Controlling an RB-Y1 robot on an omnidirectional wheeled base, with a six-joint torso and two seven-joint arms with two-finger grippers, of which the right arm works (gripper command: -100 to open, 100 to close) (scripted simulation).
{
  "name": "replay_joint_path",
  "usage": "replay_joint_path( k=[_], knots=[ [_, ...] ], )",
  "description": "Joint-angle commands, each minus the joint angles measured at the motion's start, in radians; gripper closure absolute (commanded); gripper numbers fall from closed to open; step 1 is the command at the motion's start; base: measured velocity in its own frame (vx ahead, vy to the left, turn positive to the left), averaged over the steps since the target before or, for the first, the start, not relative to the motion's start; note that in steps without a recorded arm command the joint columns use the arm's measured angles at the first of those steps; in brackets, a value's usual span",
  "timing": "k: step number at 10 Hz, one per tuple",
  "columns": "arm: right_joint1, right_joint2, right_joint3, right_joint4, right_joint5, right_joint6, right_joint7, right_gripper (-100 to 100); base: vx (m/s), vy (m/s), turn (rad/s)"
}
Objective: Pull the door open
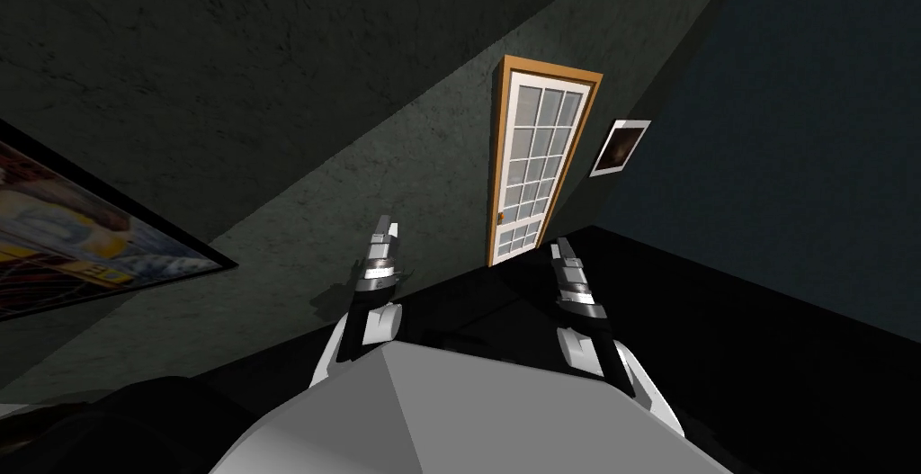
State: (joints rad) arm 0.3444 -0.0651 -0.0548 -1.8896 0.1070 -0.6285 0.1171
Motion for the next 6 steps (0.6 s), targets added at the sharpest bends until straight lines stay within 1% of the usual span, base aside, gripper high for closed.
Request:
replay_joint_path(
  k=[1,6],
  knots=[
    [-0.011,-0.006,0.0,0.032,0.008,-0.01,0.027,-100,0.098,-0.016,0.024],
    [-0.044,-0.025,-0.002,0.136,0.031,-0.039,0.108,-100,0.092,-0.028,0.03]
  ],
)
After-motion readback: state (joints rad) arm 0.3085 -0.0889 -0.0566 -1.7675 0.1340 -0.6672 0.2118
